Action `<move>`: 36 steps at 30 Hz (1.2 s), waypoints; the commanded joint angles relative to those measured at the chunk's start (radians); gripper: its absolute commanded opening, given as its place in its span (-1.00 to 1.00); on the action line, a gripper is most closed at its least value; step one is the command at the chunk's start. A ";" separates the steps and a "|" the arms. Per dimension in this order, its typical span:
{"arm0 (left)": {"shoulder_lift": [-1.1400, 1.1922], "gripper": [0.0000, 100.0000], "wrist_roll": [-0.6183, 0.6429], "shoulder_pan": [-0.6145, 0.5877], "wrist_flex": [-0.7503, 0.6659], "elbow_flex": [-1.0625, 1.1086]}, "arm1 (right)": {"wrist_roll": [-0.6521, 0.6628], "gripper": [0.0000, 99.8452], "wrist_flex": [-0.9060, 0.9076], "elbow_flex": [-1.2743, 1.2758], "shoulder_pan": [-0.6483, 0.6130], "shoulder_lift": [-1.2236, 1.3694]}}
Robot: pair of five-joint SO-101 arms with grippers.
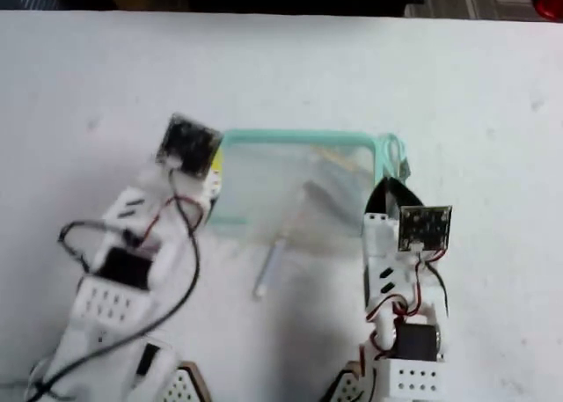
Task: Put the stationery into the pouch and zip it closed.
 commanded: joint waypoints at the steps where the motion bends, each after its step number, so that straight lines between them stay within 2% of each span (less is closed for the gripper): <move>1: 0.145 -0.95 0.017 0.008 -0.028 -0.068 | 0.002 -0.96 0.005 0.008 -0.007 -0.010; 6: 0.191 -0.95 0.015 0.007 -0.032 -0.046 | 0.120 -0.96 0.024 0.008 -0.019 -0.004; 13: 0.191 -0.95 0.017 0.015 -0.143 0.068 | 0.124 -0.96 0.028 0.008 -0.039 -0.004; 17: 0.191 -0.95 0.021 0.022 -0.138 0.072 | 0.121 -0.96 0.042 0.008 -0.041 -0.004; 22: 0.191 -0.95 0.023 0.022 -0.138 0.075 | 0.101 -0.82 0.113 -0.035 -0.074 -0.002; 26: 0.191 -0.95 0.023 0.018 -0.161 0.086 | 0.092 -0.86 0.199 -0.104 -0.087 -0.002; 31: 0.191 -0.95 0.023 0.013 -0.160 0.086 | 0.092 -0.87 0.211 -0.169 -0.025 0.008; 36: 0.191 -0.95 0.023 0.013 -0.158 0.086 | 0.094 -0.87 0.213 -0.321 -0.019 0.229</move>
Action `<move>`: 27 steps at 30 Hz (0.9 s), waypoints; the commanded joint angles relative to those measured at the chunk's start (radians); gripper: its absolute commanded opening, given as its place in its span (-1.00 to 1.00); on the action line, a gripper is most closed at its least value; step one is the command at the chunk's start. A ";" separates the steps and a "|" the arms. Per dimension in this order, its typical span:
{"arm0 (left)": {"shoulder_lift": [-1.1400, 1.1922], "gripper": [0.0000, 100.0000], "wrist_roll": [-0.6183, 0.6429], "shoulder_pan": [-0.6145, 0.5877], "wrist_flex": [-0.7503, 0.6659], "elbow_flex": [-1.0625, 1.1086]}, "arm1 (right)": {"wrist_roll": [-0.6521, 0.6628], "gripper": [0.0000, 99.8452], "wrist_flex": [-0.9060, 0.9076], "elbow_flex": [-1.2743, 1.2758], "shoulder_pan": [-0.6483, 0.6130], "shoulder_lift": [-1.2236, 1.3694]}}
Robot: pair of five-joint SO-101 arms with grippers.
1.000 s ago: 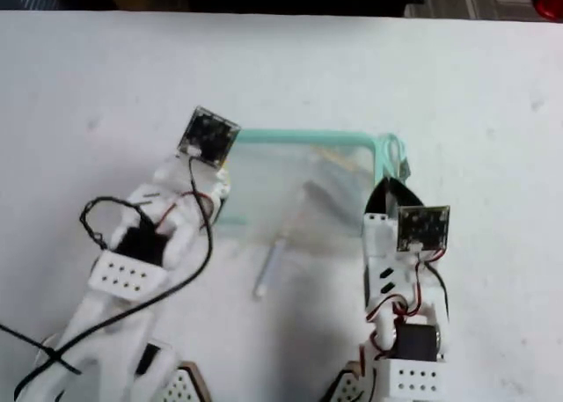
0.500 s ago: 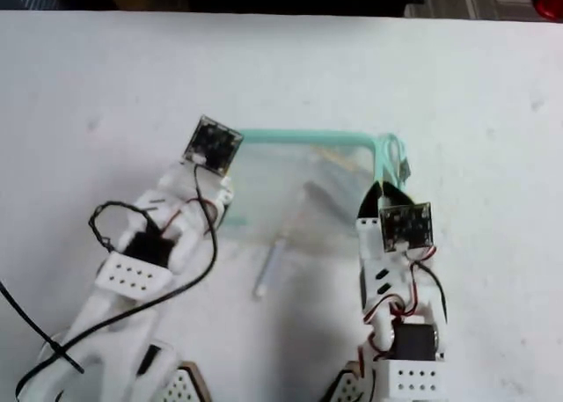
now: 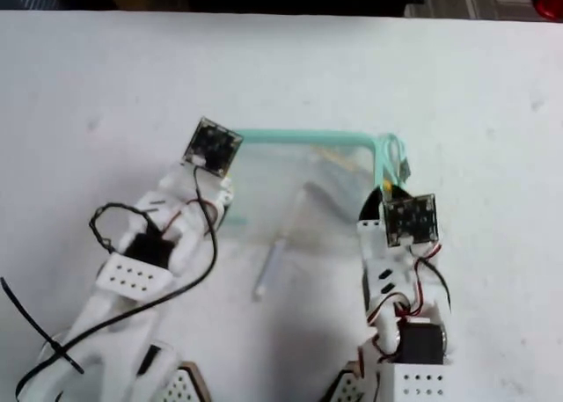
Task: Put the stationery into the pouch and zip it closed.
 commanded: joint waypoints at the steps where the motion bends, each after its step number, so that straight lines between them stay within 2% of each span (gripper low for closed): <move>1: -0.002 -0.95 0.012 0.004 -0.021 -0.012 | -0.011 -0.87 0.012 -0.180 0.021 0.206; 4: -0.002 -0.95 0.012 0.012 -0.029 0.006 | -0.011 -0.86 0.094 -0.382 0.062 0.453; 10: -0.002 -0.95 0.011 0.005 -0.029 0.008 | -0.006 -0.86 0.286 -0.767 0.249 0.894; 14: -0.002 -0.95 0.006 0.012 -0.052 0.012 | -0.003 -0.85 0.311 -0.835 0.255 1.144; 20: -0.002 -0.95 0.005 0.005 -0.058 0.014 | -0.003 -0.66 0.309 -0.953 0.234 1.458; 27: -0.002 -0.95 0.005 0.005 -0.063 0.014 | -0.011 -0.66 0.308 -1.079 0.234 1.679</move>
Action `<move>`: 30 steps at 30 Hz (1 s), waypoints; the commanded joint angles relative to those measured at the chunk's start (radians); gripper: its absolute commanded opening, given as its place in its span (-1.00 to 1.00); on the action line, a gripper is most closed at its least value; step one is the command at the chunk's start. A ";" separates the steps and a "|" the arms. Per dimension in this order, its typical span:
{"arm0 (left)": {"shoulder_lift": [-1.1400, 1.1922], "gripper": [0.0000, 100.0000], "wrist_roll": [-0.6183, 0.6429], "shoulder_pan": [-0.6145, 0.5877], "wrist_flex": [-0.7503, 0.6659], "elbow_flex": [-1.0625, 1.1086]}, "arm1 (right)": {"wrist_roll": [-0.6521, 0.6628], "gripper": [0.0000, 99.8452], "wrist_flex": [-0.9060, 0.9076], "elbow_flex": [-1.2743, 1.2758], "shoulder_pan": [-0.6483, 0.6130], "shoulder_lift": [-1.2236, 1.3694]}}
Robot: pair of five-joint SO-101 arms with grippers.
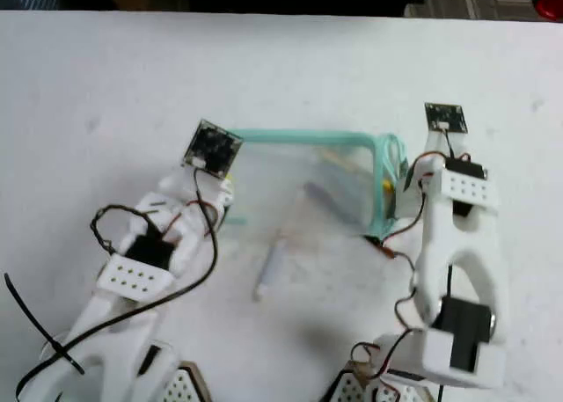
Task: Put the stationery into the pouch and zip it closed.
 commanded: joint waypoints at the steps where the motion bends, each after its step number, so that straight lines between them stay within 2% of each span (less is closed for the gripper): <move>1: -0.002 -0.95 0.005 0.005 -0.035 -0.006 | -0.008 -0.66 0.005 -0.112 -0.013 0.051; 10: 0.001 -0.95 0.005 0.012 -0.035 -0.006 | -0.043 -0.66 -0.039 -0.155 -0.093 0.127; 18: -0.002 -0.95 0.012 0.013 -0.035 -0.009 | -0.041 -0.67 -0.137 -0.161 -0.090 0.269; 22: -0.002 -0.95 0.012 0.013 -0.035 -0.012 | -0.037 -0.88 -0.116 -0.193 -0.093 0.278; 24: -0.002 -0.90 0.014 0.013 -0.035 -0.012 | -0.037 -0.98 -0.117 -0.196 -0.093 0.277; 28: -0.002 -0.66 0.077 0.019 -0.026 -0.012 | -0.037 -0.97 -0.101 -0.209 -0.088 0.243; 30: -0.004 -0.64 0.109 0.030 0.003 -0.021 | -0.037 -0.97 -0.058 -0.224 -0.091 0.199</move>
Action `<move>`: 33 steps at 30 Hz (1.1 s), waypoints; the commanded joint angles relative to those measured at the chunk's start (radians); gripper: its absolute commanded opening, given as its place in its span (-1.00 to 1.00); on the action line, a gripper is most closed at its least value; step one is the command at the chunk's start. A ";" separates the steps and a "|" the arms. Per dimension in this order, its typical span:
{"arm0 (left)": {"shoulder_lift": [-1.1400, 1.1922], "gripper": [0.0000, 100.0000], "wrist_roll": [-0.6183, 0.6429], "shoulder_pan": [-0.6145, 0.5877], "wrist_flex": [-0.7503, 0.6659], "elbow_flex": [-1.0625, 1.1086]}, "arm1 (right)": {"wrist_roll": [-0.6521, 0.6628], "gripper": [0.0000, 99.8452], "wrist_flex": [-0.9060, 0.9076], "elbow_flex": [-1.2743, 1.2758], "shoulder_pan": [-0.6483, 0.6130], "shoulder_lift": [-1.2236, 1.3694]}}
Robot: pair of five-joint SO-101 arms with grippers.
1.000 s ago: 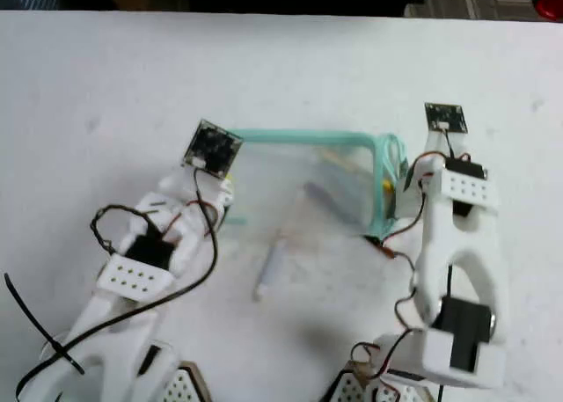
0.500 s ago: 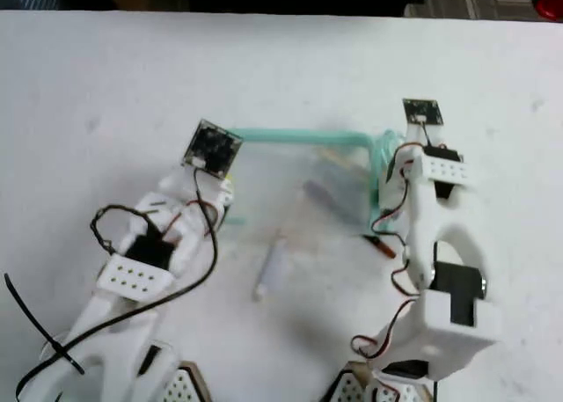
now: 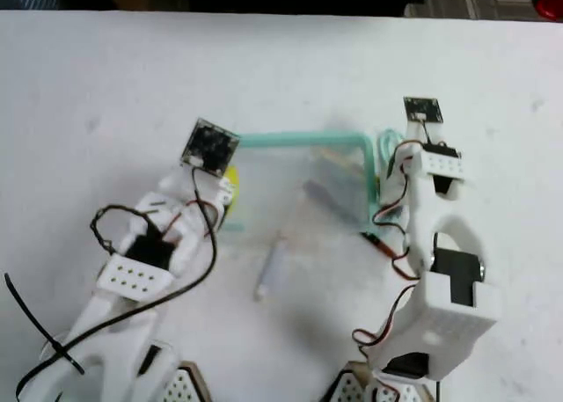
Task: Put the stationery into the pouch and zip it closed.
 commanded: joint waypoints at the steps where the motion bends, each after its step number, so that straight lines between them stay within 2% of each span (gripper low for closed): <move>1: -0.004 -0.64 0.071 0.039 0.031 -0.035 | 0.003 -0.97 0.070 -0.068 -0.015 -0.114; 5: -0.004 -0.64 0.075 0.053 0.123 -0.087 | 0.002 -0.97 0.154 -0.087 -0.015 -0.265; 9: -0.016 -0.63 0.069 0.074 0.150 -0.095 | -0.005 -0.97 0.194 -0.084 -0.016 -0.424; 13: -0.133 -0.63 -0.006 0.150 0.247 -0.089 | -0.005 -0.97 0.252 -0.087 -0.056 -0.568; 17: -0.289 -0.63 -0.012 0.203 0.354 -0.080 | -0.005 -0.97 0.315 -0.089 -0.159 -0.716; 23: -0.515 -0.58 -0.084 0.223 0.373 0.023 | -0.006 -0.97 0.335 -0.089 -0.372 -0.935; 25: -0.585 -0.58 -0.101 0.242 0.422 0.029 | -0.006 -0.97 0.331 -0.089 -0.424 -1.006; 28: -0.685 -0.58 -0.126 0.275 0.489 0.031 | -0.009 -0.97 0.331 -0.091 -0.481 -1.093; 33: -0.809 -0.58 -0.126 0.302 0.557 0.034 | -0.129 -0.97 0.278 -0.094 -0.495 -1.175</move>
